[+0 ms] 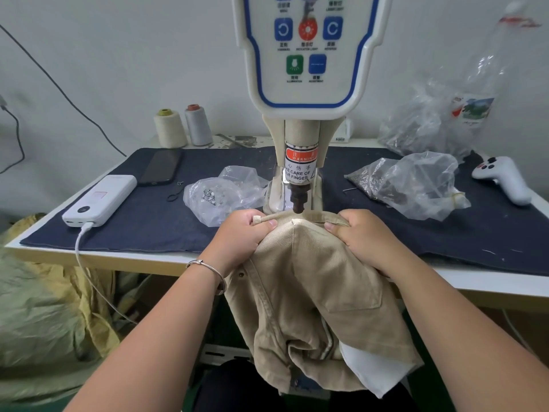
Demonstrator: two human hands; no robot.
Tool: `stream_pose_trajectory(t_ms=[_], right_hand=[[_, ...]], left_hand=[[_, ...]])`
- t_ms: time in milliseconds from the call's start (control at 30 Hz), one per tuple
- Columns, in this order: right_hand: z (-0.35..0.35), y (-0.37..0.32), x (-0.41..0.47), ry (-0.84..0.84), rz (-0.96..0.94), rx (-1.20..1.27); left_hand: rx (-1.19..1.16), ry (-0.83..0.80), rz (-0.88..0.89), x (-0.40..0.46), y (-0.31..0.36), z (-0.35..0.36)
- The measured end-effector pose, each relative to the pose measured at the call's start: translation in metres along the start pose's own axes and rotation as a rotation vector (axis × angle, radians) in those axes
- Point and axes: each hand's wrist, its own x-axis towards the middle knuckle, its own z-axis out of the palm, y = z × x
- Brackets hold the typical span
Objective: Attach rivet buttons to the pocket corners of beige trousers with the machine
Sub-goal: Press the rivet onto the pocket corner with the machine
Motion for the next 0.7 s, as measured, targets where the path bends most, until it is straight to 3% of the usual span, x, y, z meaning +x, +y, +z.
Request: stream_pose_trajectory(t_ms=[200, 700], right_hand=[[-0.004, 0.003, 0.005, -0.050, 0.074, 0.093], [-0.012, 0.002, -0.004, -0.088, 0.050, 0.189]], left_hand=[[0.016, 0.006, 0.012, 0.002, -0.002, 0.000], [-0.087, -0.010, 0.033, -0.003, -0.006, -0.002]])
